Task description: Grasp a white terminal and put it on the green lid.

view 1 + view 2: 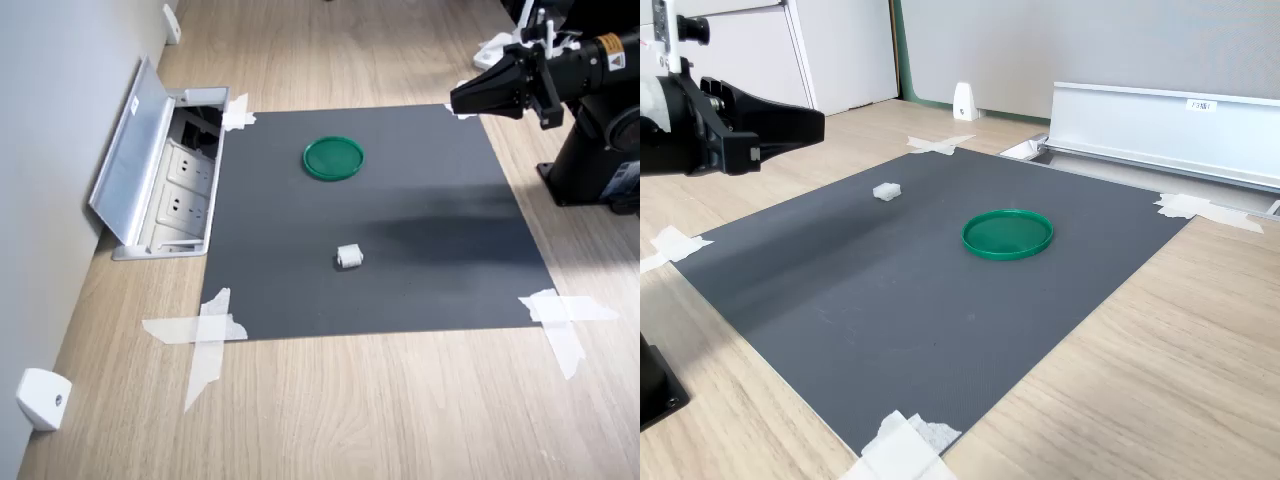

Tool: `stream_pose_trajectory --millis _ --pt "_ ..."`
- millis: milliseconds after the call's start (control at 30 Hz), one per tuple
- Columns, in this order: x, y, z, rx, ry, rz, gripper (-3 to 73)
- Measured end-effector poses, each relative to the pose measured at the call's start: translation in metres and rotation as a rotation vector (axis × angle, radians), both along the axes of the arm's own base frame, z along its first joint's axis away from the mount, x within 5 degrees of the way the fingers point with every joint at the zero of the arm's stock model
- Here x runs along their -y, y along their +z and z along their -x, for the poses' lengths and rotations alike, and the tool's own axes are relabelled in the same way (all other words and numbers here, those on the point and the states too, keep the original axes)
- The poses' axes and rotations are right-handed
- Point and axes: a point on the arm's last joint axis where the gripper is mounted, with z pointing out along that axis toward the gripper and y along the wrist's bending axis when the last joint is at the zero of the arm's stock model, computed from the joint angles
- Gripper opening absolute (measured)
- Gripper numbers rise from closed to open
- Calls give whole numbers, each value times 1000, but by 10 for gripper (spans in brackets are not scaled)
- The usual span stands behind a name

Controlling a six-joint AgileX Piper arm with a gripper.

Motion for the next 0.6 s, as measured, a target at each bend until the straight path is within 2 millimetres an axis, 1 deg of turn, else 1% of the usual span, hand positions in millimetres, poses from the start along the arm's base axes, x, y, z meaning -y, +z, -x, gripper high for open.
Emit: stream_pose_trajectory --millis 333,500,600 --pt "0 3 1 -1 2 -11 -8" --pt "-1 32 1 -55 10 -18 -8" --pt "-2 46 -5 -168 16 -20 -8"
